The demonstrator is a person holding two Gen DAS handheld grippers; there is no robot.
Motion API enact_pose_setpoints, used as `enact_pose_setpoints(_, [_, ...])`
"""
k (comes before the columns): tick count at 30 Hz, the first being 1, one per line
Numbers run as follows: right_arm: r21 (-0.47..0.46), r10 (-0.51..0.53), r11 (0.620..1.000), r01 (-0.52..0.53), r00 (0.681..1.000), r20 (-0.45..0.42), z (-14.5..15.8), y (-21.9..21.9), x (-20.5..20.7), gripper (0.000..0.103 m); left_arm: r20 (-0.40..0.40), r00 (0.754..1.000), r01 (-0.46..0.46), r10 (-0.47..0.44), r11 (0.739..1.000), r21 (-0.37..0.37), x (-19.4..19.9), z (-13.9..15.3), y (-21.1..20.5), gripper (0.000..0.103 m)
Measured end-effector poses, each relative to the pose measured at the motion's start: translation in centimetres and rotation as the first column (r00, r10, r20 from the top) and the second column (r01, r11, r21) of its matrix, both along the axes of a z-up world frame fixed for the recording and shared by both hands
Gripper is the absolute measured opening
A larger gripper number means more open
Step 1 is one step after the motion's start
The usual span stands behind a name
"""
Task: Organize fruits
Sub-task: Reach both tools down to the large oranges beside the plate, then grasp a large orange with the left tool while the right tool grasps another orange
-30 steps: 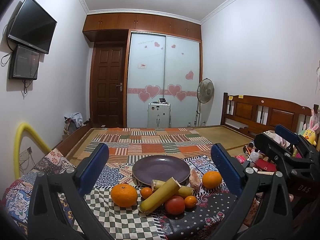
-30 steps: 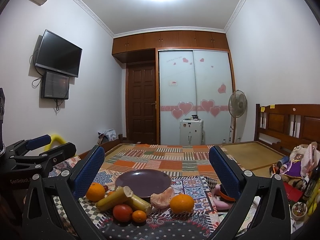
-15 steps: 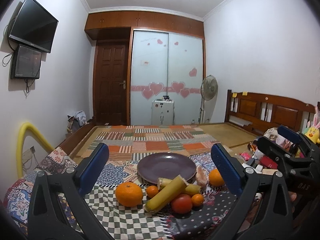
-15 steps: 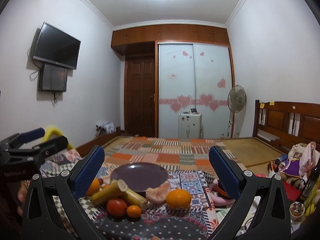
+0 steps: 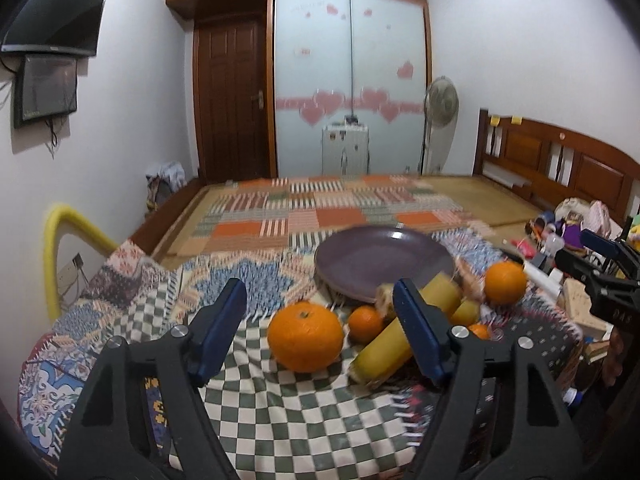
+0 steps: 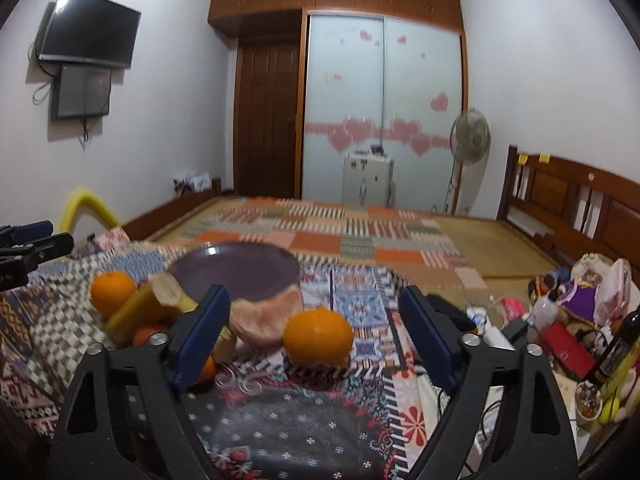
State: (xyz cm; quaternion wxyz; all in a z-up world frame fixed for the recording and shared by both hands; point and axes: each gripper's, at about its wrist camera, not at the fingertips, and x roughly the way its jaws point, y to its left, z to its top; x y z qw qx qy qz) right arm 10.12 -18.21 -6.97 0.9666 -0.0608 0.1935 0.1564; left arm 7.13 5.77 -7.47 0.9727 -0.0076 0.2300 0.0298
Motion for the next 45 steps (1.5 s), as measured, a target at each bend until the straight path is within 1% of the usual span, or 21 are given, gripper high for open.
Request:
enact_pose_setpoints(2, [-0.001,0.013,1.0,-0.013,0.999,-0.042,-0.6,-0.3,0.9,0.071,-0.041,0.999,0.001,-0.002,1.0,-0.009,0.9,-1.0,0.6,0.076])
enact_pose_setpoints(8, [-0.008,0.026,1.0,-0.027,0.992,-0.121,-2.0,-0.7,2.9,0.071,-0.121,0.993,-0.016,0.014,1.0,-0.016,3.1,-3.2,2.0,0.076])
enact_pose_setpoints(12, [-0.009,0.037,0.999,-0.039,0.985,-0.17,-3.0,-0.4,4.2,0.071,-0.174,0.985,-0.003,-0.006,0.999,-0.05,4.6,-4.3,2.5,0.076])
enact_pose_setpoints(14, [-0.014,0.035,0.999,-0.038,0.983,-0.182,-3.4,-0.2,4.8,0.071,-0.192,0.981,0.003,-0.014,0.998,-0.057,5.2,-4.7,2.6,0.076])
enact_pose_setpoints(17, [-0.013,0.051,0.998,-0.055,0.976,-0.211,-3.7,0.0,5.5,0.071,-0.203,0.979,0.005,-0.014,0.999,-0.047,6.0,-5.2,2.5,0.076])
enact_pose_setpoints(20, [-0.003,0.066,0.998,-0.069,0.966,-0.249,-4.0,0.0,6.1,0.071,-0.223,0.974,0.018,-0.028,0.999,-0.047,6.7,-5.6,2.4,0.077])
enact_pose_setpoints(24, [0.02,0.083,0.997,-0.081,0.952,-0.293,-4.2,-0.2,6.9,0.071,-0.238,0.971,0.027,-0.033,0.999,-0.029,7.3,-5.7,2.0,0.078])
enact_pose_setpoints(26, [0.023,0.088,0.996,-0.085,0.946,-0.311,-4.2,-0.1,7.1,0.071,-0.26,0.965,0.035,-0.041,0.999,-0.03,7.8,-6.1,1.9,0.078])
enact_pose_setpoints(28, [0.02,0.092,0.996,-0.091,0.941,-0.325,-4.4,0.0,7.3,0.068,-0.28,0.959,0.036,-0.045,0.999,-0.035,8.1,-6.5,1.9,0.078])
enact_pose_setpoints(29, [0.016,0.1,0.995,-0.1,0.937,-0.335,-4.5,0.2,7.4,0.066,-0.291,0.956,0.037,-0.047,0.999,-0.037,8.4,-6.8,1.9,0.078])
enact_pose_setpoints(30, [0.014,0.101,0.995,-0.103,0.936,-0.337,-4.6,0.3,7.4,0.063,-0.296,0.954,0.035,-0.045,0.999,-0.04,8.5,-7.0,2.1,0.078])
enact_pose_setpoints(34, [0.002,0.097,0.995,-0.102,0.939,-0.331,-4.5,0.4,7.4,0.063,-0.311,0.949,0.027,-0.053,0.996,-0.087,9.0,-7.4,2.5,0.078])
enact_pose_setpoints(36, [0.01,0.099,0.995,-0.102,0.938,-0.331,-4.6,0.3,7.3,0.062,-0.305,0.95,0.029,-0.062,0.994,-0.11,8.9,-7.5,2.7,0.075])
enact_pose_setpoints(37, [0.014,0.101,0.995,-0.102,0.938,-0.331,-4.6,0.2,7.3,0.062,-0.303,0.95,0.04,-0.076,0.992,-0.124,9.0,-7.5,2.8,0.07])
enact_pose_setpoints(43, [0.014,0.086,0.996,-0.086,0.946,-0.313,-4.3,-0.1,7.3,0.061,-0.315,0.947,0.037,-0.07,0.993,-0.111,8.8,-7.2,2.5,0.069])
enact_pose_setpoints(45, [0.024,0.085,0.996,-0.082,0.948,-0.306,-4.0,-0.3,7.2,0.061,-0.304,0.95,0.036,-0.068,0.993,-0.109,8.5,-6.8,2.6,0.069])
